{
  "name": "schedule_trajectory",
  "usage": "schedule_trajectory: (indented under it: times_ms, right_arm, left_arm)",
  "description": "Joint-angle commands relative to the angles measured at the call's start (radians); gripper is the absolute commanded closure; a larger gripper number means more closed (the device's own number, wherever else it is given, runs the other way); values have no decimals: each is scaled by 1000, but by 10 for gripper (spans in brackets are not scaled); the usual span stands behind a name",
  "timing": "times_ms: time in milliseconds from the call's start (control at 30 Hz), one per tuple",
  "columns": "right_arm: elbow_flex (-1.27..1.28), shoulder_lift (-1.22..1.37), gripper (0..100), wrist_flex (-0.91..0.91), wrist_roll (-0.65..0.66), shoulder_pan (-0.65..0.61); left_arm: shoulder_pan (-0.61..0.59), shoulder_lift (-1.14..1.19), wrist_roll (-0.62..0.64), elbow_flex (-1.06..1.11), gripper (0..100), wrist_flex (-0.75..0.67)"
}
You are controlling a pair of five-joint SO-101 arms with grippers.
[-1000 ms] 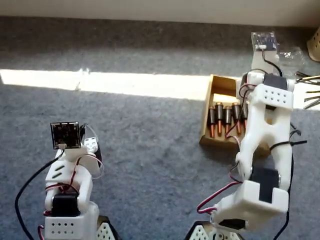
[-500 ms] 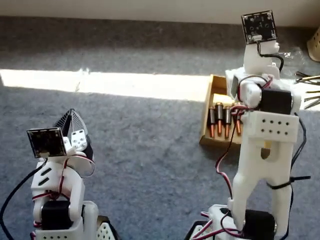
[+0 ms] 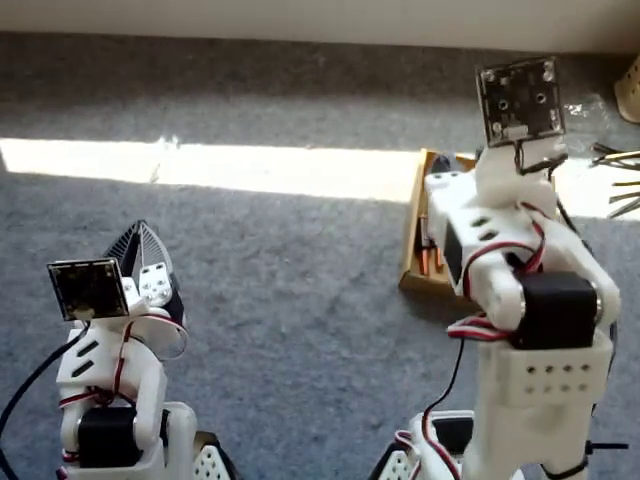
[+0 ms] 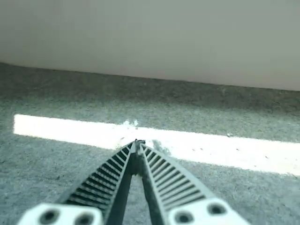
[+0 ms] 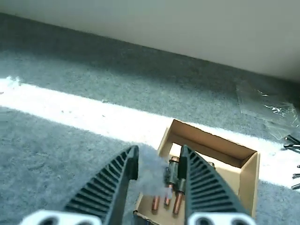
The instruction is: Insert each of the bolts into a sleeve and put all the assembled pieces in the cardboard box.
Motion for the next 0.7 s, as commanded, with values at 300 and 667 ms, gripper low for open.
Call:
schedule_trajectory:
  times_ms: [300,667]
  right_arm:
    - [295,-389,875,-5,-11,-38]
    - [593,-644,912,-87,-11,-35]
  left_arm:
    - [110,-10,-3,-44,995,98]
    - [104,-10,-3,-44,995,192]
